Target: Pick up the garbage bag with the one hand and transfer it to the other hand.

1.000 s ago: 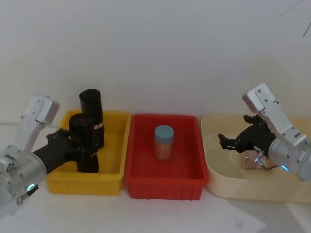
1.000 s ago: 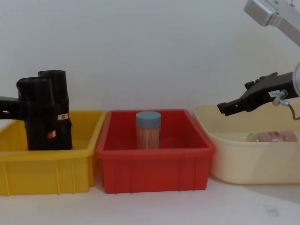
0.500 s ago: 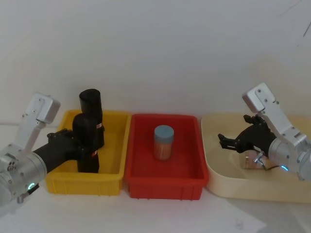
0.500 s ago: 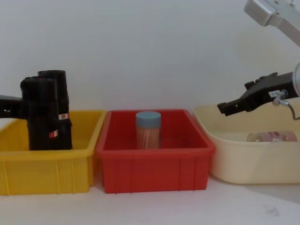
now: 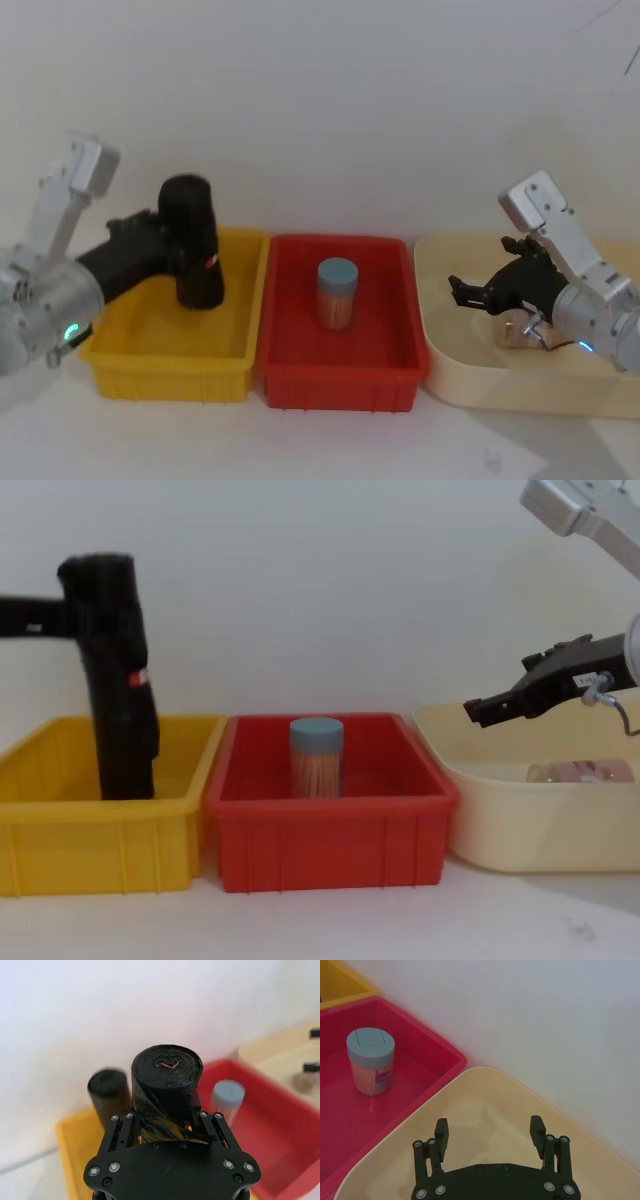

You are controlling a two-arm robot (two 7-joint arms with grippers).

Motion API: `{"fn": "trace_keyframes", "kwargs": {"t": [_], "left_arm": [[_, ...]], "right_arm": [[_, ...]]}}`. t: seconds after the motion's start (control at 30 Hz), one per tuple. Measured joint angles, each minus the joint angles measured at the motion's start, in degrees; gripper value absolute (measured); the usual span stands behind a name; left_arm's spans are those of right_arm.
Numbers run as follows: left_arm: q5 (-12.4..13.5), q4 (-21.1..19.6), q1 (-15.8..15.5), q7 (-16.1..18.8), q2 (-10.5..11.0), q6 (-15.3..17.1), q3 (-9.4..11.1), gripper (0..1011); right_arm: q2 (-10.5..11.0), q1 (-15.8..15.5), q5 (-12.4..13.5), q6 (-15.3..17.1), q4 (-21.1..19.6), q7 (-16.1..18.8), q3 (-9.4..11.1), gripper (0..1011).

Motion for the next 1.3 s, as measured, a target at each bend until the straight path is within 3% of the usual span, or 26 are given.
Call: {"fn": "trace_keyframes", "kwargs": {"t": [0.3, 0.5, 0.93, 1.3], "left_arm": [[-2.7, 1.3, -5.0, -3.3, -1.4, 0.6, 0.9, 513], [-4.4, 4.1, -9.2, -6.4, -2.5, 1.2, 2.6, 513], [-6.0, 17.6, -21.1, -15.1, -6.3, 2.2, 9.4, 513], [-6.0, 23.9, -25.9, -18.5, -8.0, 2.1, 12.5, 513]], "right_arm": [[0.0, 0.0, 0.0, 0.0, 0.0, 0.0, 0.0, 999], [0.0, 0.0, 0.0, 0.0, 0.0, 0.0, 0.0, 999], [0.0, 0.0, 0.0, 0.0, 0.0, 0.0, 0.0, 999], [0.1, -0.3, 1.0, 0.0, -1.2, 1.4, 0.9, 999]]}}
